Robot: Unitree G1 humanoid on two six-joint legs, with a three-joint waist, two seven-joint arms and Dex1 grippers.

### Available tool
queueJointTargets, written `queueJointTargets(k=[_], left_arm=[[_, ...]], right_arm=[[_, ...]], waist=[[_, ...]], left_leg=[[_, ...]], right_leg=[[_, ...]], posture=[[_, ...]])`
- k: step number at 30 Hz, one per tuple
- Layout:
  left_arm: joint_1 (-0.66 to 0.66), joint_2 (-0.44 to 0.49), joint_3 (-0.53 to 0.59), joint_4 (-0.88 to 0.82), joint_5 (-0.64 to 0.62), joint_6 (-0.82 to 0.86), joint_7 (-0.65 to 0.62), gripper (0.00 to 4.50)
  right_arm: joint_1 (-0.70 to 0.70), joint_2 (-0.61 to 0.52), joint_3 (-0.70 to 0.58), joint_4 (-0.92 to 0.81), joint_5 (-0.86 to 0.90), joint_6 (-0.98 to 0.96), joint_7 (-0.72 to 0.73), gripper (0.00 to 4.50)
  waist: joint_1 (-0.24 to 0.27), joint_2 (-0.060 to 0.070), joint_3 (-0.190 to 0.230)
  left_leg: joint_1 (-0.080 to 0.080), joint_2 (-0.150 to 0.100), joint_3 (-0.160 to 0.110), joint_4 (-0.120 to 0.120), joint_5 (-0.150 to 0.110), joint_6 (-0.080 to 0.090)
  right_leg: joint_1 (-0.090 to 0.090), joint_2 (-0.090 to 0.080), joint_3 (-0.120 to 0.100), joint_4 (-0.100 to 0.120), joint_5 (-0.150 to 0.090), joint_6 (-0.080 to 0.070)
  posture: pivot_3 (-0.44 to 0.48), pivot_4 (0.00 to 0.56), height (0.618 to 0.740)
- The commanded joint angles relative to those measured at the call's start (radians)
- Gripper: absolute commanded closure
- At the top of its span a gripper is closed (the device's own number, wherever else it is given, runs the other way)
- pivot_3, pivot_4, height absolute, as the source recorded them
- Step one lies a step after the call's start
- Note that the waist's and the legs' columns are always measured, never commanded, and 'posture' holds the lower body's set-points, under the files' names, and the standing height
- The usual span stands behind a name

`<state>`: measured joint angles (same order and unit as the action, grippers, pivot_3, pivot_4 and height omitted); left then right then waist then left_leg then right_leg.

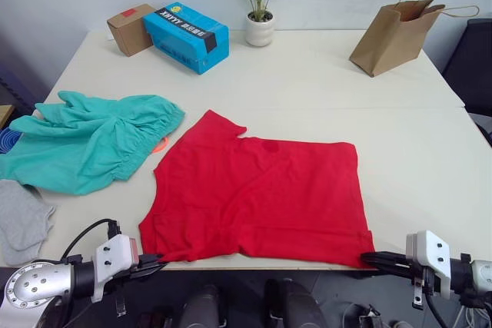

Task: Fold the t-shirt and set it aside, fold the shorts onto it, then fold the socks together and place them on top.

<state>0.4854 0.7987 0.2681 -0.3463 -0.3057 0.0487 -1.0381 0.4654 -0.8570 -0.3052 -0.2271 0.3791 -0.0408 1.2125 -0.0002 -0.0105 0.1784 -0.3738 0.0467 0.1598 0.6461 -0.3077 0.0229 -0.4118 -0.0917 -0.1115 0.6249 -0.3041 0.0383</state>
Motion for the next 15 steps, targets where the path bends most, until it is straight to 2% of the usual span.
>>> queueJointTargets(k=[1,3,4,6,8,15], left_arm=[[0.006,0.002,0.010,-0.010,0.003,-0.012,0.001,4.50],[0.006,0.003,0.010,-0.010,0.003,-0.011,0.002,4.50],[0.006,0.003,0.011,-0.009,0.004,-0.011,0.002,4.50],[0.006,0.004,0.011,-0.009,0.004,-0.012,0.002,4.50],[0.005,0.004,0.010,-0.007,0.006,-0.014,0.001,4.50],[-0.004,0.003,0.006,0.001,0.007,-0.017,0.001,4.50]], right_arm=[[0.011,0.004,-0.004,-0.025,0.014,0.008,0.000,4.45],[0.012,0.010,-0.003,-0.036,0.028,0.022,-0.003,4.45],[0.009,0.016,-0.004,-0.037,0.016,0.006,-0.013,4.29],[0.003,0.026,-0.005,-0.033,-0.015,-0.036,-0.027,3.85],[0.008,0.026,-0.001,-0.021,-0.045,-0.085,-0.024,3.21],[0.031,0.018,0.024,-0.026,-0.065,-0.108,-0.009,3.21]], waist=[[0.000,0.000,0.000],[-0.001,0.000,0.000],[0.000,0.000,0.000],[0.000,0.000,0.000],[0.000,0.000,0.000],[0.000,0.000,0.000]], left_leg=[[0.000,0.000,0.000,0.000,0.000,0.000],[0.000,0.000,0.000,0.000,0.000,0.000],[0.000,0.000,0.000,0.000,0.000,0.000],[0.000,0.000,0.000,0.000,0.000,0.000],[0.000,0.000,0.000,0.000,0.000,0.000],[0.000,0.000,0.000,0.000,0.000,0.000]], right_leg=[[0.000,0.000,0.000,0.000,0.000,0.000],[0.000,0.000,0.000,0.000,0.000,0.000],[0.000,0.000,0.000,0.000,0.000,0.000],[0.000,0.000,0.000,0.000,0.000,0.000],[0.000,0.000,0.000,0.000,0.000,0.000],[0.000,0.000,0.000,0.000,0.000,0.000]], posture=[[0.000,0.150,0.740],[0.000,0.150,0.740],[0.000,0.150,0.740],[0.000,0.150,0.740],[0.000,0.150,0.740],[0.000,0.150,0.740]])
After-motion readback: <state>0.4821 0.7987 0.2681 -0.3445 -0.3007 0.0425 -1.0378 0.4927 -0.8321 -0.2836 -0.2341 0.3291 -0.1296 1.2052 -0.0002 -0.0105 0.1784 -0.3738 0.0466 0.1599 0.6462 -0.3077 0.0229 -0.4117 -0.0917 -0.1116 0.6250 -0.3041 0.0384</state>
